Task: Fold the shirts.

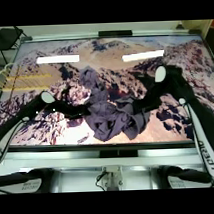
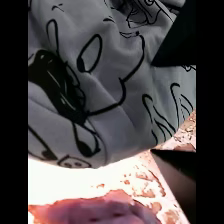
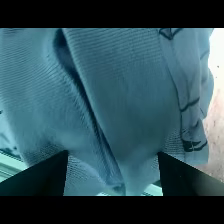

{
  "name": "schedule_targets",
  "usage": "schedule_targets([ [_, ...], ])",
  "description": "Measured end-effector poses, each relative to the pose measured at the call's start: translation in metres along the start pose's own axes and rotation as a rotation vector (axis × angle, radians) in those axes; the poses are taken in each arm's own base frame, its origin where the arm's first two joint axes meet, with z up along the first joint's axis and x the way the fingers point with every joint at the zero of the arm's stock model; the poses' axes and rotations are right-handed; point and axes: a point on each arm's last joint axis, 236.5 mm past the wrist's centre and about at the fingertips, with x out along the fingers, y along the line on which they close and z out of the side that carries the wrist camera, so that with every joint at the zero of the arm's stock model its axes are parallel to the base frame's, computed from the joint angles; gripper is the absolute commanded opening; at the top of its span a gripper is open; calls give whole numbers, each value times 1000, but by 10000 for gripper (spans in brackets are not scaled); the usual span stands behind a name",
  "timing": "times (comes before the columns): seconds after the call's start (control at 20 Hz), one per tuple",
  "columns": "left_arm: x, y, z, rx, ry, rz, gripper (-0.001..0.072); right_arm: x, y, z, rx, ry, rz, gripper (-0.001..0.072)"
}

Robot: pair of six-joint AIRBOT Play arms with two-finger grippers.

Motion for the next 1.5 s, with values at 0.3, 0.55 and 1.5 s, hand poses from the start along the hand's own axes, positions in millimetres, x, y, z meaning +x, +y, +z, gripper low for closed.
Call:
schedule_targets([
  [0.3,11,0,18,-13,-71,5,55,31,1,4,10,76,14,97],
  [0.55,-62,-42,85,126,-294,-51,54,-10,1,34,-54,-68,-35,97],
  [1.5,-461,-146,42,463,-1047,148,55,-337,31,-14,-129,-995,-305,98],
])
